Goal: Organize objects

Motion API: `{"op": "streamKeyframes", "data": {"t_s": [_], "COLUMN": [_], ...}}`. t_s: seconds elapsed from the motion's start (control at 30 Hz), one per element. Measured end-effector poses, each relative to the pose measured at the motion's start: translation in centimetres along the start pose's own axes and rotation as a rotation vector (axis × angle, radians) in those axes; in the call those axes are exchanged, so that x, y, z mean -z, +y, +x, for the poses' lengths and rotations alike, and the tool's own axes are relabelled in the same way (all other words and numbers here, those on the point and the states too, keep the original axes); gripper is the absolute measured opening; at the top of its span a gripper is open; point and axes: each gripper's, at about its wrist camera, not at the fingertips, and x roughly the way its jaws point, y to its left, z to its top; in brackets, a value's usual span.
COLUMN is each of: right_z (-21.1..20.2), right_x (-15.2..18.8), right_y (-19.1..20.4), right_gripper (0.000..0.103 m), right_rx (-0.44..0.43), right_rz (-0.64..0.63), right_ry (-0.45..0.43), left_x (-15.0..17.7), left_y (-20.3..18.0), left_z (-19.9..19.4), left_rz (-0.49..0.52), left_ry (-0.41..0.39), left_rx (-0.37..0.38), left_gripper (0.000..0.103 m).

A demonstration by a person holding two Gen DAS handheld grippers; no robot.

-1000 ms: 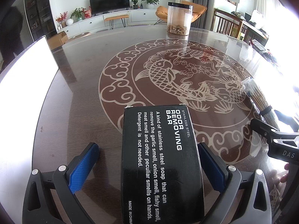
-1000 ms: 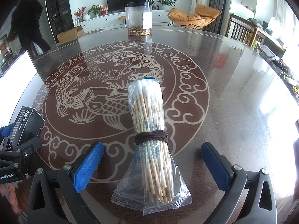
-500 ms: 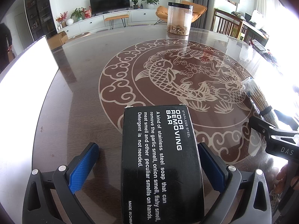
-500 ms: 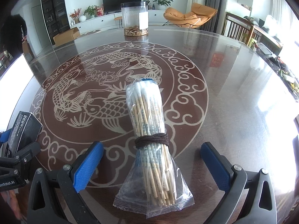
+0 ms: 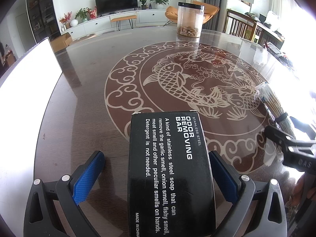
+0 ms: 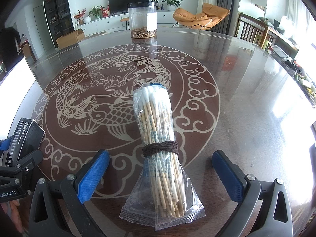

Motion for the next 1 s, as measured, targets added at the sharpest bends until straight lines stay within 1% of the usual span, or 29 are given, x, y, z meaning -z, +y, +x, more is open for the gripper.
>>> {"op": "streamKeyframes", "data": {"t_s": [0.1,0.2,0.23,0.27,0.33,0.4,0.43,0.47,0.5,0.53,0.57,0.6,0.63,0.67,0.7,0.77,0.87,0.93,0.97,1.0], "right_z": [-0.4,-1.4,-1.6,-1.7,-1.7,-1.3,-1.3,-1.2,-1.3,-1.1,-0.8,0.1,0.4,0.3,0.2,-1.6,-5.7,-9.2,-10.9,-12.7], "right_x": [0.6,1.4,1.6,1.8,1.8,1.3,0.9,0.2,-0.4,-1.0,-1.7,-2.6,-3.1,-3.5,-3.6,-3.5,-3.1,-3.6,-4.0,-4.4], "right_y": [-0.9,-2.6,-3.0,-3.2,-2.9,-1.8,-1.2,-0.5,-0.1,0.2,0.4,0.4,0.3,0.2,0.3,0.4,2.0,4.7,6.3,8.4], "right_gripper": [0.103,0.103,0.103,0.103,0.103,0.103,0.103,0.103,0.103,0.102,0.085,0.037,0.032,0.028,0.028,0.028,0.028,0.028,0.028,0.028], "right_rx": [-0.054,-0.144,-0.156,-0.159,-0.138,-0.11,-0.101,-0.079,-0.055,-0.049,-0.059,-0.111,-0.11,-0.098,-0.102,-0.126,-0.201,-0.266,-0.301,-0.345], "right_rz": [-0.05,-0.006,0.005,0.009,-0.015,-0.064,-0.083,-0.113,-0.136,-0.148,-0.149,-0.129,-0.115,-0.11,-0.107,-0.085,-0.051,-0.062,-0.075,-0.093], "right_ry": [-0.004,-0.025,-0.029,-0.028,-0.005,0.028,0.035,0.036,0.033,0.036,0.049,0.096,0.113,0.121,0.134,0.123,0.092,0.051,0.029,0.005], "left_x": [-0.2,-0.7,-0.7,-0.7,-0.6,-0.4,-0.4,-0.2,-0.1,0.0,0.3,0.4,0.8,1.0,1.3,1.8,2.1,2.0,1.9,2.0], "left_y": [0.1,0.1,0.1,0.1,0.0,-0.6,-0.9,-1.2,-1.4,-1.5,-1.4,-1.4,-1.0,-0.6,-0.2,0.7,2.6,4.5,6.0,7.7], "left_z": [0.2,0.4,0.4,0.4,0.2,0.1,0.0,-0.4,-0.7,-1.3,-1.5,-1.7,-2.0,-2.6,-3.3,-5.5,-10.0,-13.5,-15.3,-17.4], "left_rz": [0.013,0.058,0.062,0.057,0.049,0.07,0.078,0.085,0.092,0.1,0.104,0.102,0.086,0.064,0.043,0.006,-0.046,-0.083,-0.101,-0.121], "left_ry": [0.019,0.083,0.097,0.101,0.1,0.099,0.098,0.08,0.063,0.045,0.047,0.045,0.043,0.041,0.034,0.007,-0.049,-0.099,-0.128,-0.162], "left_rx": [0.015,0.042,0.045,0.045,0.044,0.043,0.043,0.049,0.053,0.05,0.052,0.06,0.078,0.095,0.113,0.154,0.235,0.284,0.295,0.288], "left_gripper": [0.103,0.103,0.103,0.103,0.103,0.103,0.101,0.094,0.074,0.058,0.058,0.057,0.057,0.057,0.057,0.057,0.057,0.057,0.057,0.057]}}
